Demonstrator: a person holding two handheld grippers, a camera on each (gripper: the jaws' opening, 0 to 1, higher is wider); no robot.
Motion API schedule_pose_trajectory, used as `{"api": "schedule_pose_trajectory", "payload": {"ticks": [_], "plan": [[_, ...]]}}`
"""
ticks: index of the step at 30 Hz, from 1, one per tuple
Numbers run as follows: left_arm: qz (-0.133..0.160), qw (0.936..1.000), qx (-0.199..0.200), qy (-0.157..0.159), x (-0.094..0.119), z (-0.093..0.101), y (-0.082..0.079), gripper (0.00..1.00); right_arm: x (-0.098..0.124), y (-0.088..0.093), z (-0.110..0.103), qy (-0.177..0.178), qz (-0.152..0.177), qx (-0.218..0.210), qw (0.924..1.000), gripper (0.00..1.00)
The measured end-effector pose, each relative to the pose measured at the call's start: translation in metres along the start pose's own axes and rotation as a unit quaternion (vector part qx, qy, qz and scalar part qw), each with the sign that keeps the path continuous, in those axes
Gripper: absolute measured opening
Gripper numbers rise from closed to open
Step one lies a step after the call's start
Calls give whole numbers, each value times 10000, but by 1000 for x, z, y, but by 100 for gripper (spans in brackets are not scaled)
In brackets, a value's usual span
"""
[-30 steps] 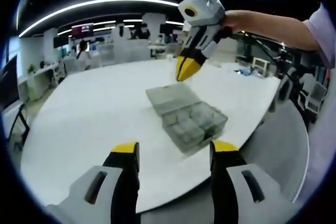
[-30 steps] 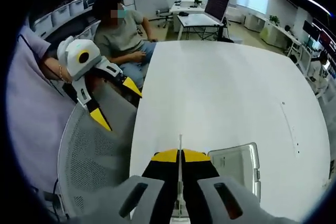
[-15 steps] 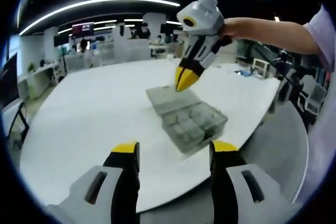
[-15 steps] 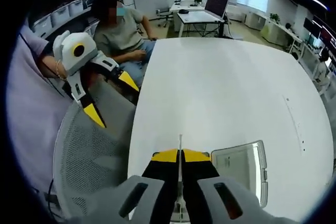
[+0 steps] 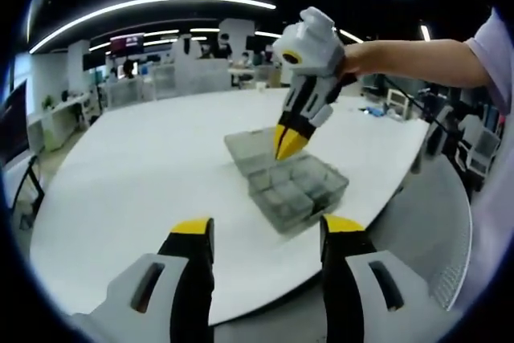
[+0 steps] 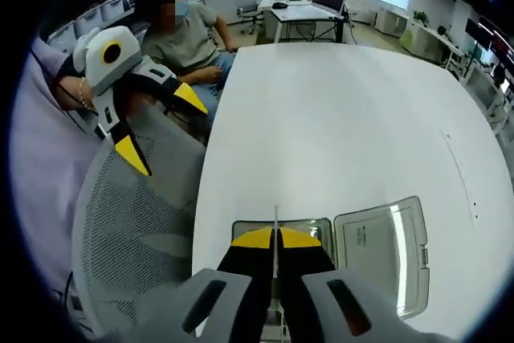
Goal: Insert the divider into the dual guide fixture by aligning both edges with the guide slots and pushing it downward to the bottom, including one-sided entry, uneven engagement, binding, and posture correction.
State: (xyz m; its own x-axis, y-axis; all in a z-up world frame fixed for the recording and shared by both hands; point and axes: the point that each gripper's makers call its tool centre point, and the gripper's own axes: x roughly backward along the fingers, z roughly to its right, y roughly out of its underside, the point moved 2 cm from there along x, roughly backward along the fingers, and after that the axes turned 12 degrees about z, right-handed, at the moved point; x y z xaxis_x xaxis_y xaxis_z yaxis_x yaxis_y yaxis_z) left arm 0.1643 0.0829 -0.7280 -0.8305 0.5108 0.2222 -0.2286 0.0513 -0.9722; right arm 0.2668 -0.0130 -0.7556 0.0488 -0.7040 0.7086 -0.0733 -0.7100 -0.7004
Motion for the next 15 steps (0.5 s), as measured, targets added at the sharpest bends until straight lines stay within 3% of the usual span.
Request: {"api": "schedule_pose_trajectory", "payload": {"ticks": [15], "plan": [[-24, 10000, 59, -26, -1, -2, -1, 51, -9, 7, 6, -29, 29, -21, 10000, 0]]}}
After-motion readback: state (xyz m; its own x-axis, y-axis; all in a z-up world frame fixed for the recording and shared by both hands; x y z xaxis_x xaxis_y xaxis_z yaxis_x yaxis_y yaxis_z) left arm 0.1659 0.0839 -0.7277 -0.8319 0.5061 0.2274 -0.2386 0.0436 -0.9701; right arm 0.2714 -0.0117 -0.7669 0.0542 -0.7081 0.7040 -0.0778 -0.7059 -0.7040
